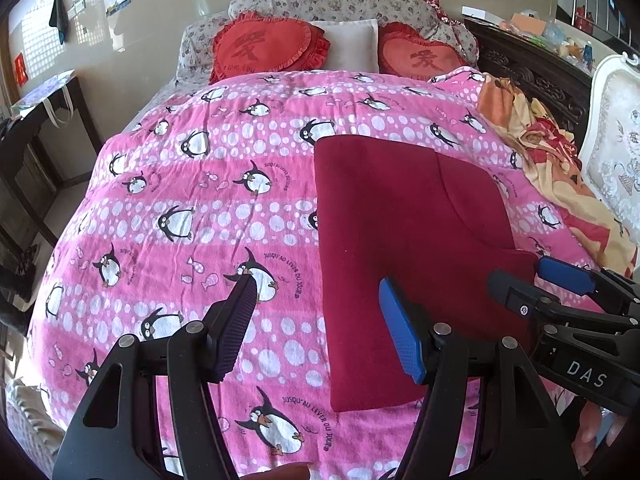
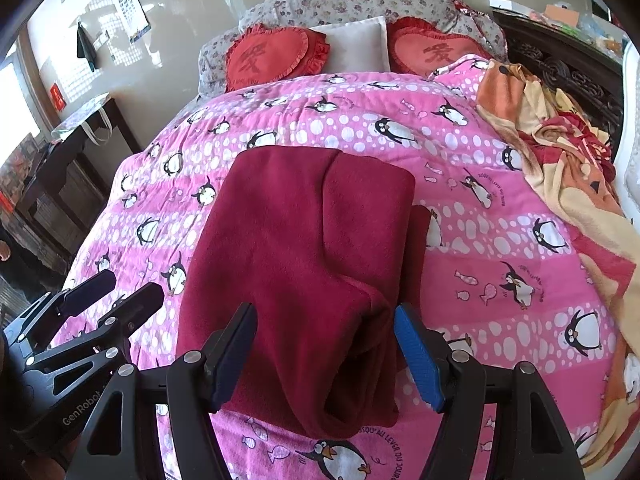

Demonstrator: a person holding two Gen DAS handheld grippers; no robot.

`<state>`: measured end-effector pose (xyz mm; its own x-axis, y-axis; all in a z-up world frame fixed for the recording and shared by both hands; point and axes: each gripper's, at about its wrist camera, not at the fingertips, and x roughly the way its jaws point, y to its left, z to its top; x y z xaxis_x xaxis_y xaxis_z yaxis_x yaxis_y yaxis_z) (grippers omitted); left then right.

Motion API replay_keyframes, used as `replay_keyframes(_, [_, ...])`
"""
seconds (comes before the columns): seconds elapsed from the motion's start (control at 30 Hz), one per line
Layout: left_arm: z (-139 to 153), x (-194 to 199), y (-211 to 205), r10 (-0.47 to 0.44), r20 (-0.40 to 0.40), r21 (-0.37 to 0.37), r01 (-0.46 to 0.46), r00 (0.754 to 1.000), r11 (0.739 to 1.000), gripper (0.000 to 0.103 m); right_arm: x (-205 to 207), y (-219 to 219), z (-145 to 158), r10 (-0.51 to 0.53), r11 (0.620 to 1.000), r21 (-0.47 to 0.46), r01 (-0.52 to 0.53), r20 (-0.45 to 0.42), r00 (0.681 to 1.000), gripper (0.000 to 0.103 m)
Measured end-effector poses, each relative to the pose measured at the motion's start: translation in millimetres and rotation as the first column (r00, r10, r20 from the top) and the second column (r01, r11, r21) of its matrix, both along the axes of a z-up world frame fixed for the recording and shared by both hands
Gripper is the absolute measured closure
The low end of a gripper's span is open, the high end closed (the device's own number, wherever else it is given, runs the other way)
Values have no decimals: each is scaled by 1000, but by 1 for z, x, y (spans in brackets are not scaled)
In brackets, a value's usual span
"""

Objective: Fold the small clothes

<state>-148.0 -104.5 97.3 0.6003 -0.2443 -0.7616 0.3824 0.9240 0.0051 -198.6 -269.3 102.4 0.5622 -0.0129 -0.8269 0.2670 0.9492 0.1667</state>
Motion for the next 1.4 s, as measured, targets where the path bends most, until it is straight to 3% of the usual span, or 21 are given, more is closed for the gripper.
replay_keyframes(1.4, [-5, 1, -1, -9, -6, 5, 9, 1000, 1000, 39, 3, 3, -4, 7, 1000, 5, -7, -12, 1000, 34])
